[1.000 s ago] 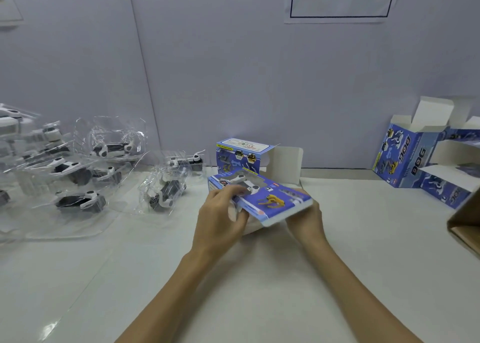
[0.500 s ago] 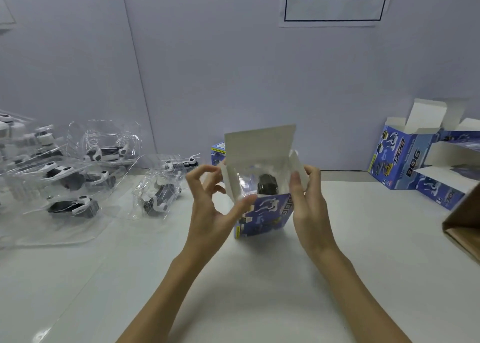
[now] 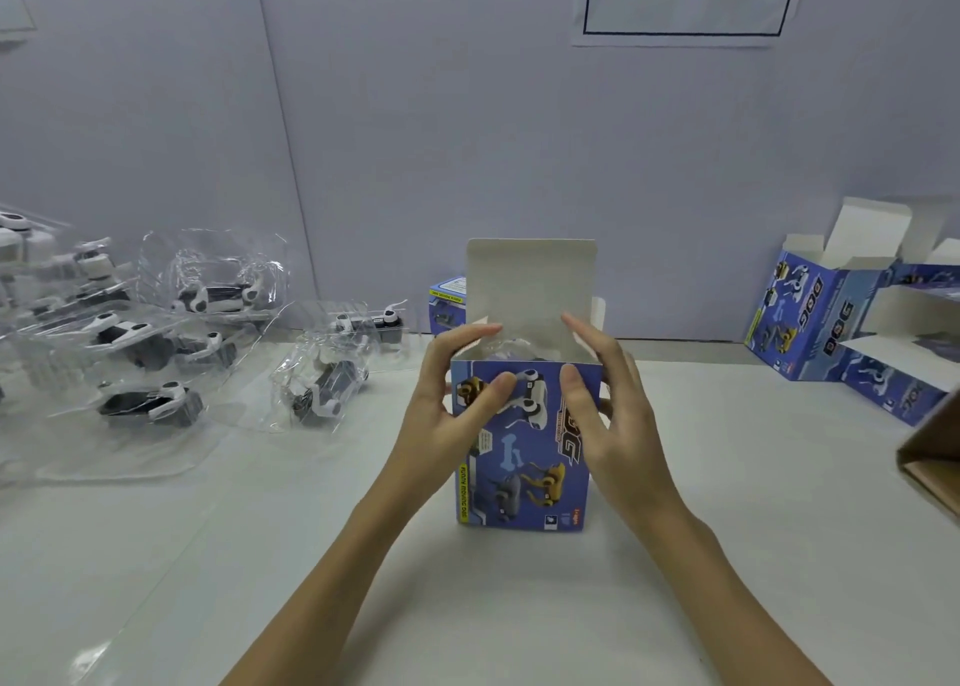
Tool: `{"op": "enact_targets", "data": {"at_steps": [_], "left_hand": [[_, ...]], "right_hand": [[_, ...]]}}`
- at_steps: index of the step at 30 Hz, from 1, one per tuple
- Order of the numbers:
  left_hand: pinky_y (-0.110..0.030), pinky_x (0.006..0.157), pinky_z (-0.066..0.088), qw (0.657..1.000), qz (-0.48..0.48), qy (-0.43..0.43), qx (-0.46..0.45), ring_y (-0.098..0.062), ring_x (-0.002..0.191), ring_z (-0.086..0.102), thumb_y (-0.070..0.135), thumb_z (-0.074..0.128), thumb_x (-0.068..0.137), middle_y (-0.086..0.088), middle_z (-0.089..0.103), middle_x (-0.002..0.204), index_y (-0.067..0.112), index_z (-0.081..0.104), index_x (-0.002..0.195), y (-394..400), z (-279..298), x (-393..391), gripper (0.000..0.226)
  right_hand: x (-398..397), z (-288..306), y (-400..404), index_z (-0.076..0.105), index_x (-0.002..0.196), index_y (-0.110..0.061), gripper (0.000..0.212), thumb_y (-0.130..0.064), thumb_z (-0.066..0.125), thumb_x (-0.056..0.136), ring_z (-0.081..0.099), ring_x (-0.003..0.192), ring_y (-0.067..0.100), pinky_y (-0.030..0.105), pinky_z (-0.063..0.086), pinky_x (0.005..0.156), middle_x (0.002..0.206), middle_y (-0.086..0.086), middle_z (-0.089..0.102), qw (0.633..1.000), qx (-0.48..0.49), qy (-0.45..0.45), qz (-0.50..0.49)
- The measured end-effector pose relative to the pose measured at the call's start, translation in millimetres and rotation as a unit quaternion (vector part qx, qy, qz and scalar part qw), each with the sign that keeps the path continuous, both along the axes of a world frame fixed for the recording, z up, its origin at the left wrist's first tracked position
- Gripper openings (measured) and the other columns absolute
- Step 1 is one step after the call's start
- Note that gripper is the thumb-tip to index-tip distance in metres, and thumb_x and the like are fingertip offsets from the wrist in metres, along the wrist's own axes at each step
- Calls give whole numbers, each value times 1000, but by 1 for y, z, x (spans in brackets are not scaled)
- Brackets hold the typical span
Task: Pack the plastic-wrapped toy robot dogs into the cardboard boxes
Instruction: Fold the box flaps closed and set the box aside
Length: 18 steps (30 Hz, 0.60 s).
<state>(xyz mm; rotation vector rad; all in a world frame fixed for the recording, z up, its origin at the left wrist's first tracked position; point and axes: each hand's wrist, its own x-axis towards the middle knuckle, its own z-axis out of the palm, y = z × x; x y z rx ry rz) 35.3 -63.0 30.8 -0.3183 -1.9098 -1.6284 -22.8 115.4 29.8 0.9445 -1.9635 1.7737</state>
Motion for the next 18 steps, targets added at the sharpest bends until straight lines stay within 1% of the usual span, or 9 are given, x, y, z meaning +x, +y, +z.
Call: {"op": "enact_targets", "data": {"at_steps": [2, 4, 6, 8, 11, 13, 15, 17, 18], "left_hand": [[-62, 92, 57, 999, 23, -1, -26, -22, 134, 57, 51, 74, 88, 11, 56, 137, 40, 64, 116, -6, 3, 1, 31], [-65, 97, 53, 999, 33, -13, -31, -12, 142, 48, 55, 72, 84, 17, 56, 136, 39, 66, 101, -9, 5, 2, 24], [-61, 99, 54, 999, 37, -9, -18, -3, 143, 44, 58, 65, 87, 28, 56, 136, 35, 66, 95, -6, 7, 2, 25], [-58, 86, 60, 1000, 16, -7, 21, 1, 128, 59, 58, 60, 89, 36, 53, 136, 32, 68, 93, -1, 11, 3, 27], [-62, 81, 59, 998, -1, -21, 64, -4, 106, 71, 53, 68, 89, 30, 50, 144, 29, 68, 91, 1, 13, 3, 24], [-64, 84, 57, 996, -9, -28, 83, -19, 115, 70, 50, 73, 88, 18, 51, 148, 25, 68, 97, 0, 13, 2, 27], [-57, 79, 61, 994, -31, -3, 106, -30, 118, 66, 46, 76, 88, 4, 56, 144, 28, 61, 114, 0, 15, 3, 35], [-40, 71, 62, 992, -52, 26, 116, -32, 117, 66, 43, 78, 89, -1, 58, 139, 39, 50, 133, -2, 17, 4, 52], [-40, 73, 62, 993, -54, 29, 100, -32, 121, 65, 41, 77, 91, -1, 58, 138, 41, 47, 138, -3, 18, 5, 55]], "right_hand": [[0, 6, 3, 63, 117, -48, 29, -66, 49, 98, 62, 124, 16, 31, 57, 90, 131, -11, 57, 1000, 7, 9, -17], [1, 11, 3, 66, 102, -37, 46, -77, 45, 94, 54, 134, 11, 33, 56, 92, 129, -16, 58, 1000, 1, 11, -29], [2, 12, 0, 67, 100, -24, 43, -63, 51, 97, 51, 141, 18, 52, 56, 96, 128, -31, 58, 999, -27, -17, -14], [2, 11, -3, 68, 101, -23, 27, -47, 56, 98, 57, 135, 28, 62, 55, 95, 124, -29, 63, 997, -58, -52, 7], [3, 13, -3, 63, 116, -30, 23, -40, 63, 94, 67, 119, 28, 54, 60, 92, 118, -13, 67, 990, -110, -85, 30], [4, 17, -3, 50, 136, -37, 45, -33, 69, 96, 67, 120, 22, 40, 60, 91, 124, -9, 68, 982, -150, -93, 63], [3, 18, -2, 43, 146, -41, 57, -34, 71, 97, 66, 120, 17, 33, 60, 89, 126, -7, 69, 983, -145, -89, 74], [3, 19, 1, 58, 133, -37, 39, -42, 68, 96, 67, 120, 23, 45, 61, 88, 124, -5, 70, 990, -103, -70, 65], [2, 17, 4, 61, 126, -32, 35, -46, 66, 95, 65, 121, 26, 54, 60, 90, 125, -5, 69, 994, -77, -57, 59]]}}
